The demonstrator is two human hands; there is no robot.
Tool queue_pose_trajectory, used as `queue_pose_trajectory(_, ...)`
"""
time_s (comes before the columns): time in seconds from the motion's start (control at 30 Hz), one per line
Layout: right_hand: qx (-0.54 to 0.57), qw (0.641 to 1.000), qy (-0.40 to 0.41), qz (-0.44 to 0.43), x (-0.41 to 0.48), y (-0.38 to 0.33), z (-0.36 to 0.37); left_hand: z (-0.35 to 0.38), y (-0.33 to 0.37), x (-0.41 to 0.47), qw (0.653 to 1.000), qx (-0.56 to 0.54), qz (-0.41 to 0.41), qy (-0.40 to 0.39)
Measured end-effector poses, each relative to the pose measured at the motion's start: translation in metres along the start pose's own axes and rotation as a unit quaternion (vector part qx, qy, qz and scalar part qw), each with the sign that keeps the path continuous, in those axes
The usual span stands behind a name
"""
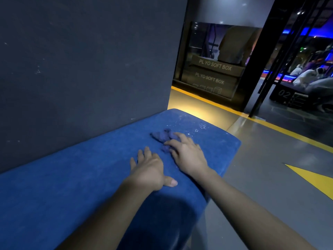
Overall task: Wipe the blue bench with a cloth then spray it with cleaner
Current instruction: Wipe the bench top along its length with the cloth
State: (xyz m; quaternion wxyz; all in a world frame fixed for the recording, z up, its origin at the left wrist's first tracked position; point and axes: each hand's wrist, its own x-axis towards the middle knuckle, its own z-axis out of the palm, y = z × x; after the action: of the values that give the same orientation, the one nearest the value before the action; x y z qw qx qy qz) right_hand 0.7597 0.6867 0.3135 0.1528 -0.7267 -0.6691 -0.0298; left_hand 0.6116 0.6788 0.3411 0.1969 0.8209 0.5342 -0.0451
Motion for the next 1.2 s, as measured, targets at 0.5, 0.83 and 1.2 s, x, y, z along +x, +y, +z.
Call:
queue_pose_trajectory(0.5,-0.030,0.966,0.024,0.254,0.054,0.134,-0.030,-0.007,0.005,0.016,0.996,0.063,-0.038,-0.042)
queue_pose_trajectory(0.83,0.025,0.988,-0.034,-0.151,0.041,0.006,-0.003,-0.028,0.029,0.026,0.985,0.133,-0.089,-0.070)
queue_pose_trajectory(1.2,0.021,0.986,-0.061,-0.157,0.065,0.008,0.010,-0.017,0.002,0.036,0.993,0.014,-0.114,0.018)
